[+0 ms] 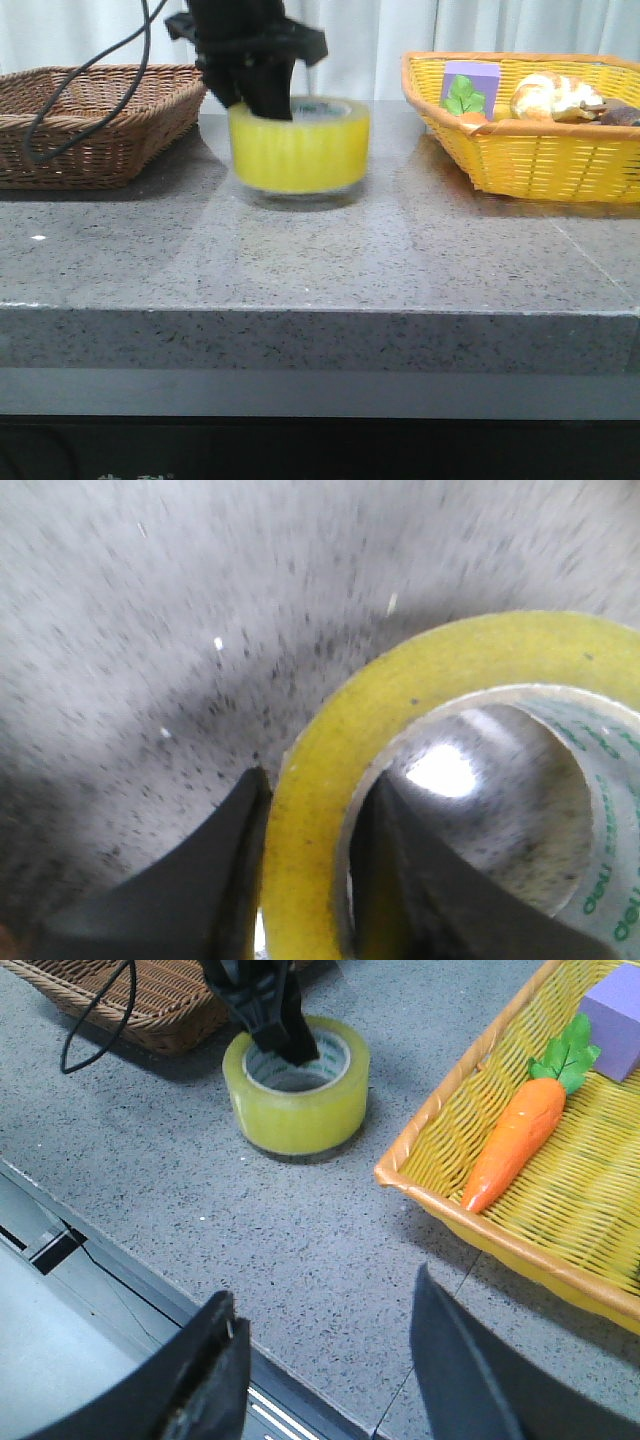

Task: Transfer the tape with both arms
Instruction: 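Lower the left gripper into the tape roll and grasp its rim, then lift the tape roll with the left gripper toward the brown basket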

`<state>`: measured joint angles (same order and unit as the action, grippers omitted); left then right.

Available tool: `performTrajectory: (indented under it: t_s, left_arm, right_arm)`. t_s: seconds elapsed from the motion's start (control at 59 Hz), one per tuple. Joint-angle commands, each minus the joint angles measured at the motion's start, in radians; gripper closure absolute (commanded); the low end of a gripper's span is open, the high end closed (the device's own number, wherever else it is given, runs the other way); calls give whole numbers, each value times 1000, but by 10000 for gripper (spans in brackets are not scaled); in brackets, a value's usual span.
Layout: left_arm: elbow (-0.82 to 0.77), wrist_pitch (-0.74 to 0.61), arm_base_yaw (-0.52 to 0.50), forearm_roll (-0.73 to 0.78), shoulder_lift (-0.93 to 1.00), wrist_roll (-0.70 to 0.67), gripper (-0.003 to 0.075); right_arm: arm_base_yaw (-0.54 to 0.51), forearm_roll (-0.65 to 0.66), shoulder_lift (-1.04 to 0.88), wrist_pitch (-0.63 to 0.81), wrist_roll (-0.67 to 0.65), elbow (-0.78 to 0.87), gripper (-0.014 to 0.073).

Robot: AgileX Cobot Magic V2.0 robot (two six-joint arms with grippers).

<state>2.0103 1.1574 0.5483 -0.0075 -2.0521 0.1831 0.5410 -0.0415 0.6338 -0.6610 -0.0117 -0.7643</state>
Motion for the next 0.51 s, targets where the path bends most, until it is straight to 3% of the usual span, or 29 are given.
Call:
performTrajectory:
  t_s: [0.0,0.288,0.492]
  left_arm:
    - [103,-1,1,-25,61,-2,629]
    - [269,103,-20,-23,64,-35,629]
    - [281,103,-79,-23,97,-43,629]
  right_arm:
    - [-3,-2,-3,69,1,-24,204]
    - [-3,-2,-3,69,1,-24,204]
    - [-3,-2,-3,69,1,-24,204]
